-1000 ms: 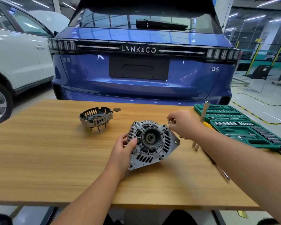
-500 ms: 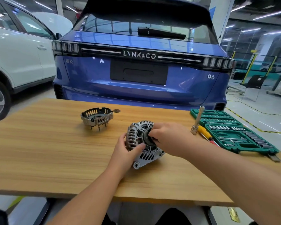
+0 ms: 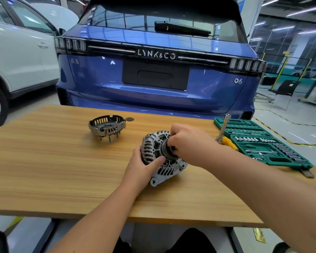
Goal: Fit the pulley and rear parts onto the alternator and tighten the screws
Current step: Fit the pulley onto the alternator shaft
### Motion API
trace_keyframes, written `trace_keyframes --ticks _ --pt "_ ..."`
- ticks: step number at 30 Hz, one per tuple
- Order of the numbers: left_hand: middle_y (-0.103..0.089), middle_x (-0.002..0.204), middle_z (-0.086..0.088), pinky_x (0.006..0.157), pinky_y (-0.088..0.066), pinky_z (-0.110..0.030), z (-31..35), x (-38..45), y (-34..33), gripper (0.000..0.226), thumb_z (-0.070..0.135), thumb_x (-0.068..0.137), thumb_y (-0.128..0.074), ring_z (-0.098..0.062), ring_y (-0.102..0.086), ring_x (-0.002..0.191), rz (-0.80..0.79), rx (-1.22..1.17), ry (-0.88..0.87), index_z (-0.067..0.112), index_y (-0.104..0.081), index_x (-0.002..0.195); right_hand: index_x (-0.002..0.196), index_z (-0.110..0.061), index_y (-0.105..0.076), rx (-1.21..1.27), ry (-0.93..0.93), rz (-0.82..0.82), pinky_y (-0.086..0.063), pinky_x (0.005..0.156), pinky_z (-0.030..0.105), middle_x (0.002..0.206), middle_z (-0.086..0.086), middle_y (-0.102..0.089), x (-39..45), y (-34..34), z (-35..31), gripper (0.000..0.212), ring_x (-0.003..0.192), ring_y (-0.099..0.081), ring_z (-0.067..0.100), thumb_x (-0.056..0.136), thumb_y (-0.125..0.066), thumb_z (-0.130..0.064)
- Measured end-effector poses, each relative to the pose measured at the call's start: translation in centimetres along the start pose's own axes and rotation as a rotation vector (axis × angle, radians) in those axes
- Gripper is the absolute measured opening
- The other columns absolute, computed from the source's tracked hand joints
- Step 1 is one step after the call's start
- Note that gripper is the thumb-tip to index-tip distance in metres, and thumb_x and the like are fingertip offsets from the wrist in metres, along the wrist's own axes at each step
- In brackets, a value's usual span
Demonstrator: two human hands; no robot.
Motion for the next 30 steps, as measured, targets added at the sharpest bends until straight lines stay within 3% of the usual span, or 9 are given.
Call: trace_keyframes --ticks 6,10,13,19,23,27,30 --pt "-0.062 0.115 0.023 0.075 -0.051 -0.024 0.1 -0.1 0.1 0.075 0.074 0.06 -0.075 0.004 -0.062 0.102 0.009 0.024 -0.006 0.055 -0.037 0.123 0.11 -0.021 -0.072 0.08 -0.138 -0.055 -0.048 0.066 0.029 0.1 -0.005 -0.049 0.1 -0.7 1.3 0.023 0.09 -0.051 0.016 0.097 -0.062 -0.036" --pt "-0.062 0.115 0.023 0.074 -0.05 -0.022 0.0 -0.1 0.1 0.077 0.074 0.06 -0.075 0.005 -0.062 0.101 0.015 0.03 -0.014 0.054 -0.038 0.124 0.102 -0.022 -0.074 0.184 -0.234 -0.083 -0.059 0.069 0.037 0.091 -0.004 -0.063 -0.1 -1.2 2.1 0.025 0.078 -0.061 0.016 0.096 -0.062 -0.043" --pt "-0.063 0.115 0.023 0.073 -0.049 -0.02 0.1 -0.1 0.2 0.078 0.075 0.06 -0.075 0.007 -0.063 0.099 0.016 0.026 -0.012 0.053 -0.038 0.125 0.097 -0.021 -0.072 0.176 -0.258 -0.067 -0.057 0.064 0.035 0.083 -0.003 -0.063 -0.2 -1.4 1.9 0.024 0.071 -0.06 0.015 0.097 -0.06 -0.042" --pt "-0.061 0.115 0.025 0.072 -0.049 -0.018 0.3 -0.2 0.1 0.073 0.074 0.062 -0.074 0.008 -0.062 0.099 0.003 0.023 -0.018 0.055 -0.038 0.123 0.107 -0.021 -0.072 0.22 -0.188 -0.063 -0.058 0.075 0.04 0.102 -0.002 -0.062 -0.4 -1.2 1.9 0.017 0.087 -0.059 0.018 0.098 -0.061 -0.029" --pt "-0.064 0.106 0.03 0.064 -0.048 -0.011 0.6 -0.4 0.1 0.053 0.072 0.063 -0.073 0.016 -0.061 0.091 -0.002 0.016 -0.019 0.068 -0.041 0.104 0.116 -0.024 -0.07 0.156 -0.142 -0.054 -0.056 0.072 0.035 0.104 -0.007 -0.055 -0.6 -1.1 1.5 0.024 0.089 -0.056 0.015 0.1 -0.056 -0.035" --pt "-0.061 0.099 0.042 0.063 -0.05 -0.011 0.9 -0.6 0.0 0.043 0.07 0.064 -0.073 0.016 -0.062 0.09 -0.007 0.011 -0.027 0.078 -0.041 0.093 0.102 -0.021 -0.07 0.105 -0.233 -0.068 -0.045 0.058 0.03 0.09 -0.004 -0.053 -0.5 -1.8 1.6 0.029 0.078 -0.055 0.016 0.1 -0.053 -0.044" --pt "-0.063 0.1 0.038 0.068 -0.05 -0.016 0.8 -0.5 0.0 0.043 0.07 0.064 -0.073 0.015 -0.063 0.089 -0.007 0.009 -0.028 0.078 -0.041 0.092 0.081 -0.021 -0.058 0.091 -0.299 -0.05 -0.038 0.05 0.028 0.077 -0.003 -0.052 -0.7 -2.2 1.7 0.033 0.066 -0.054 0.015 0.101 -0.049 -0.046"
Point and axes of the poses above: each hand's wrist, its own x-axis towards the middle knuckle, its own y-axis out of the back of the hand, z = x × y, the point moved 8 cm from there along x, towards the middle knuckle
